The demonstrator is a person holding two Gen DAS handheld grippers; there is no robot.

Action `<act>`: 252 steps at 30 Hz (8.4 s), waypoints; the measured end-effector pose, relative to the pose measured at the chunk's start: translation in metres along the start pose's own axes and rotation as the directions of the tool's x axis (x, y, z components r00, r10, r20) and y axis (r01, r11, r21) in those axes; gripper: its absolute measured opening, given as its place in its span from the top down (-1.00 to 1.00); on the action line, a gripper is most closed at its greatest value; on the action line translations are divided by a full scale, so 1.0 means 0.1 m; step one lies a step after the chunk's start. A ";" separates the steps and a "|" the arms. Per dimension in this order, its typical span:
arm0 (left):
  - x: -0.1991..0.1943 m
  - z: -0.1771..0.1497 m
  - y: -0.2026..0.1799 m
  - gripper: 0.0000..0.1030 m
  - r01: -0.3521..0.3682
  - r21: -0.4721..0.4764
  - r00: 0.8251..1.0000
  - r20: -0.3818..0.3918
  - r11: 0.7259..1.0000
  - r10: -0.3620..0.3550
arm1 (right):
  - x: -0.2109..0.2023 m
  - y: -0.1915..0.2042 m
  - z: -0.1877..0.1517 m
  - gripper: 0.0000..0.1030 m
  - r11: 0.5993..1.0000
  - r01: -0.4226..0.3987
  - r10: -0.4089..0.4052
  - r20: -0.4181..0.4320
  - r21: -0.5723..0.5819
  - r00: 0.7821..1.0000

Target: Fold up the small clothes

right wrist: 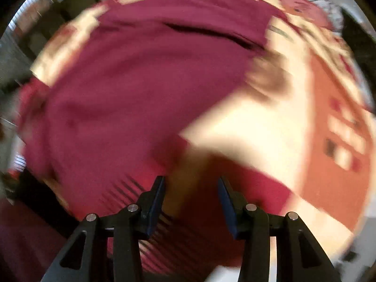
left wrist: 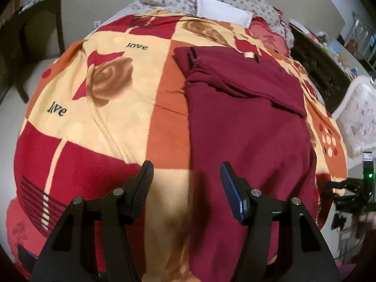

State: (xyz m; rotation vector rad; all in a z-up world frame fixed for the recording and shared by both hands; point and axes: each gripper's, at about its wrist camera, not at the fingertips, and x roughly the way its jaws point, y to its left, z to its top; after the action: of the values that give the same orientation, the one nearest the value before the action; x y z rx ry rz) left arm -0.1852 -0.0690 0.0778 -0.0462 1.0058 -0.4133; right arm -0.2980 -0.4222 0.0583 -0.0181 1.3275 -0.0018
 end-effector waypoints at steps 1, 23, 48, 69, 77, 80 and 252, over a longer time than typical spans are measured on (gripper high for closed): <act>-0.02 -0.02 -0.02 -0.15 -0.001 0.008 1.000 0.000 1.000 0.001 | -0.08 -0.13 -0.10 0.14 0.998 -0.033 0.032 0.013 0.057 0.999; -0.16 -0.20 0.17 -0.15 0.009 -0.092 0.999 -0.048 0.996 -0.014 | 0.02 0.83 0.29 0.14 0.971 -0.072 0.056 -0.077 -0.227 0.995; 0.22 -0.79 -0.12 -0.15 0.143 0.006 0.955 -0.264 0.990 -0.136 | 0.21 0.23 -0.32 0.05 0.793 -0.544 0.542 0.092 0.273 0.835; -0.12 -0.22 -0.04 0.88 0.329 -0.060 0.936 -0.112 0.942 -0.334 | -0.31 0.02 0.14 0.81 0.627 -0.769 0.697 0.353 0.121 0.624; -0.01 0.94 -0.18 0.88 0.337 0.023 0.935 0.107 0.941 -0.338 | -0.46 -0.53 1.21 0.81 0.702 -0.707 0.555 0.558 0.083 0.617; 0.25 1.40 -0.19 0.88 0.341 -0.002 0.931 0.141 0.940 -0.337 | -0.35 -0.76 1.62 0.81 0.709 -0.696 0.513 0.592 0.115 0.621; 1.46 1.01 0.13 -0.52 0.204 -0.286 0.978 0.096 0.936 -0.184 | 1.00 2.29 4.02 0.09 0.933 -0.167 0.195 0.059 -0.318 0.979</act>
State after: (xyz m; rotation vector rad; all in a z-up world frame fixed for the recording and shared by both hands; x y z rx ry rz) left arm -0.0293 -0.1248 0.0115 -0.4296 0.9928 -0.4355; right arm 0.1145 -0.1890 0.0548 -0.1628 1.2241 0.3632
